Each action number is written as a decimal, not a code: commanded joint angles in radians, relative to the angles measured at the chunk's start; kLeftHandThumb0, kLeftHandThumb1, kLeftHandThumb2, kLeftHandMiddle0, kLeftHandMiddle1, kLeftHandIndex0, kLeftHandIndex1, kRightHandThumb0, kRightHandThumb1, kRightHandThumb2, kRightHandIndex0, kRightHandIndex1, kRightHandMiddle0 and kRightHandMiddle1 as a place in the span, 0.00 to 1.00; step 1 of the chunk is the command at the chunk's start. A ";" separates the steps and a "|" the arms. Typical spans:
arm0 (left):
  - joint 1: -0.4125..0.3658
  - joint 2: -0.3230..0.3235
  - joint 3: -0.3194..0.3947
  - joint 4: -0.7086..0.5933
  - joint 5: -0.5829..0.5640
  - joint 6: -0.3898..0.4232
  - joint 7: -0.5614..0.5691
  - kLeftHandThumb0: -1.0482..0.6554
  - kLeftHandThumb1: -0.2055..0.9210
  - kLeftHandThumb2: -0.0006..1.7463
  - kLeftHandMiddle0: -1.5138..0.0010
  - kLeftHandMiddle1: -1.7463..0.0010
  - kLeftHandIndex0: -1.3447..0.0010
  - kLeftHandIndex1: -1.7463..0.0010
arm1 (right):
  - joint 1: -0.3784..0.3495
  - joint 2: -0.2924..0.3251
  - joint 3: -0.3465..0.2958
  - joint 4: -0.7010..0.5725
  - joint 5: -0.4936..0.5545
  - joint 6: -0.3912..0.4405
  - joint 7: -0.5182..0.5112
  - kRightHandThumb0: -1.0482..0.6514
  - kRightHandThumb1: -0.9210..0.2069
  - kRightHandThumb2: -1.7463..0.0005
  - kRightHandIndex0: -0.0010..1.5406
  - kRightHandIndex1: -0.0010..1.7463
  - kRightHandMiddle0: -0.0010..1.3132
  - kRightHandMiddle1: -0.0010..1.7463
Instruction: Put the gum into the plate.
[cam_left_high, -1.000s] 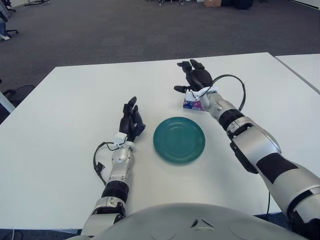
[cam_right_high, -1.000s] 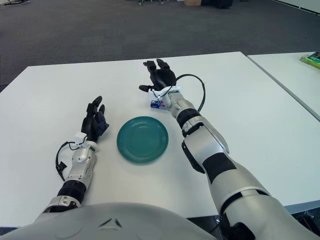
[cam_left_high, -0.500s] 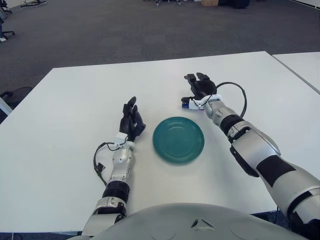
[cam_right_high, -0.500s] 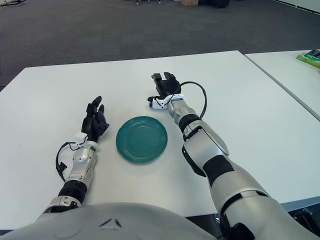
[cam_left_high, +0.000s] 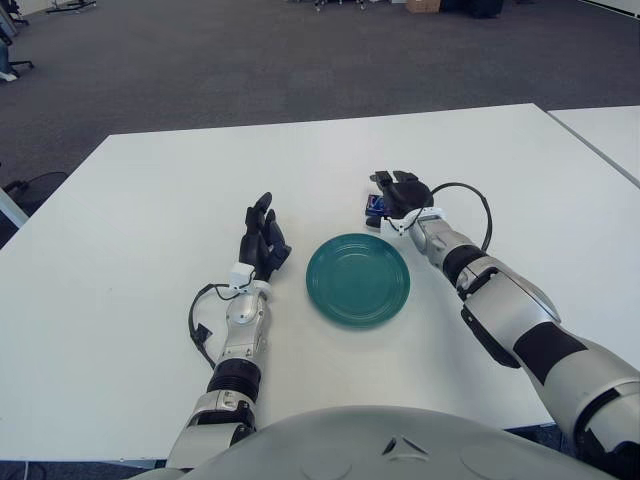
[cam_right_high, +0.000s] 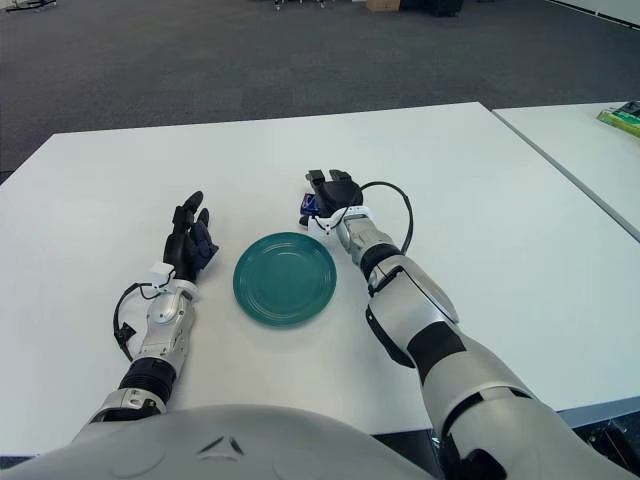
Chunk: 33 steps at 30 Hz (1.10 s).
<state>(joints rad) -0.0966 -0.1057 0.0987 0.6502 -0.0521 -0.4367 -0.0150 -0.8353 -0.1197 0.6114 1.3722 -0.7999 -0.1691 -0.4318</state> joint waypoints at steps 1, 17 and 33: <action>0.081 -0.050 -0.008 0.091 -0.015 0.037 0.007 0.09 1.00 0.52 0.81 0.99 0.97 0.63 | 0.003 -0.009 -0.016 0.012 0.017 0.035 0.034 0.23 0.00 0.77 0.21 0.01 0.00 0.32; 0.063 -0.045 -0.004 0.101 -0.022 0.039 -0.003 0.10 1.00 0.53 0.83 1.00 1.00 0.64 | 0.067 -0.011 -0.016 0.026 0.009 0.086 0.093 0.24 0.00 0.77 0.26 0.02 0.00 0.32; 0.047 -0.057 -0.001 0.131 -0.014 0.010 0.028 0.12 1.00 0.53 0.84 1.00 0.98 0.63 | 0.009 -0.062 0.164 0.036 -0.168 0.078 0.107 0.26 0.00 0.63 0.44 0.96 0.29 0.97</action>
<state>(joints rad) -0.1226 -0.1136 0.1009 0.6873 -0.0576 -0.4485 -0.0046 -0.8535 -0.1768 0.7494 1.3786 -0.9406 -0.0860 -0.3557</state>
